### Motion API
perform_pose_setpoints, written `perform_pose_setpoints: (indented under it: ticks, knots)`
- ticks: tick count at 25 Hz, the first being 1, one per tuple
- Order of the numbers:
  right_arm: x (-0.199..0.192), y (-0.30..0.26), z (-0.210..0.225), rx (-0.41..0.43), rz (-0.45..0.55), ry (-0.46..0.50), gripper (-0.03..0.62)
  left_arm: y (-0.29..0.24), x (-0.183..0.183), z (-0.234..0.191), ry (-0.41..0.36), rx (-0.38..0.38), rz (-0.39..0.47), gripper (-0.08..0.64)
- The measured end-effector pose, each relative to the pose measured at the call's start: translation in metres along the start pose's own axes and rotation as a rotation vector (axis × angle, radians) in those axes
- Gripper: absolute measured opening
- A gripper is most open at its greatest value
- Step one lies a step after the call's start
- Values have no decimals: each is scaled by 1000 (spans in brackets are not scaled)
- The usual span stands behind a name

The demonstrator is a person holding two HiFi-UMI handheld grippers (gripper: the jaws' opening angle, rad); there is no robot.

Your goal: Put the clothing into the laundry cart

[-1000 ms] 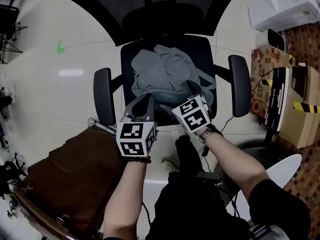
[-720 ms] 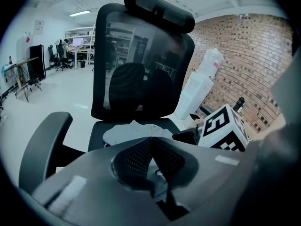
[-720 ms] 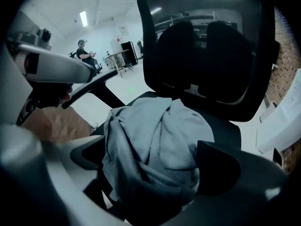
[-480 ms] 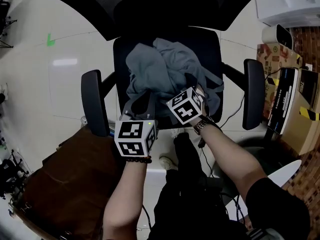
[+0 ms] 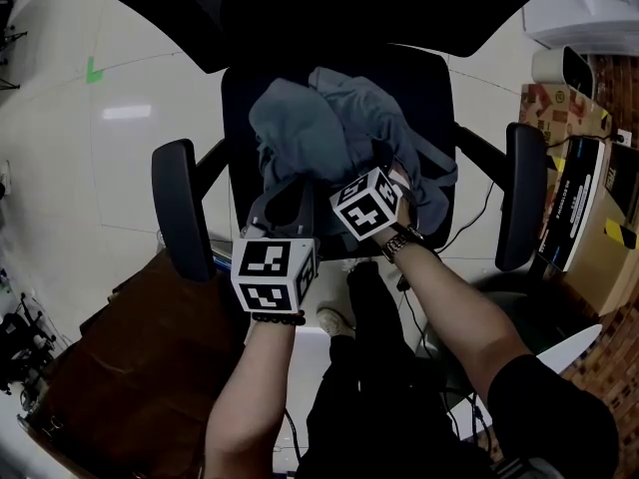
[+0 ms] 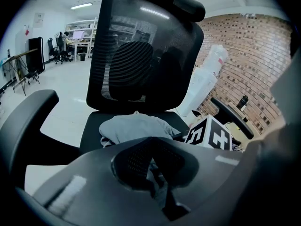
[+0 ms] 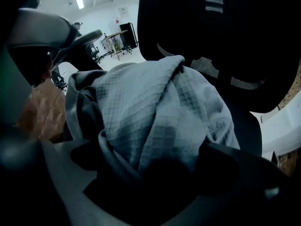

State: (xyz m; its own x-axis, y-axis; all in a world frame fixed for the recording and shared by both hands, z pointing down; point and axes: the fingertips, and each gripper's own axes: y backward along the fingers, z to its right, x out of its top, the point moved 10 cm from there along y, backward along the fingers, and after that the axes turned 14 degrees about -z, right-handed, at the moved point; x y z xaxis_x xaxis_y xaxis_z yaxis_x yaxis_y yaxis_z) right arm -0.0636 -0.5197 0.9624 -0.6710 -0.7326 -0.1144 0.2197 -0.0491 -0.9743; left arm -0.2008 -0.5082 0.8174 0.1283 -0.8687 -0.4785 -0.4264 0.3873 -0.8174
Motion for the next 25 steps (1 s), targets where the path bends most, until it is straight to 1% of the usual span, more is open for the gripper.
perform_pose_setpoints:
  ticks: [3, 5, 6, 8, 9, 10, 11, 13, 15, 20, 25]
  knots:
    - [0, 0, 1, -12, -5, -2, 549, -3, -2, 0, 3, 0, -7, 2]
    - [0, 2, 1, -17, -4, -5, 502, -2, -4, 0, 5, 1, -10, 2]
    - [0, 4, 1, -18, 0, -8, 461, -2, -4, 0, 5, 1, -11, 2]
    - [1, 10, 1, -24, 20, -16, 359, 1, -4, -1, 5, -1, -9, 2]
    - [1, 13, 1, -29, 35, -20, 274, 3, -4, -1, 4, -1, -7, 2]
    - [1, 16, 1, -34, 50, -25, 155, 6, -3, -1, 4, -1, -4, 2]
    - [1, 18, 1, -37, 61, -31, 126, 8, -2, 0, 2, 1, -1, 2]
    - [-2, 23, 1, -37, 78, -44, 98, 14, 1, 3, -3, 4, 7, 2]
    - [-6, 31, -1, -33, 95, -60, 84, 22, 2, 8, -10, 8, 16, 2]
    - [-11, 67, -13, -6, 155, -91, 77, 49, 5, 15, -11, 24, 40, 2]
    - [-9, 115, -31, 15, 223, -79, 74, 83, 17, 27, -24, 43, 68, 2]
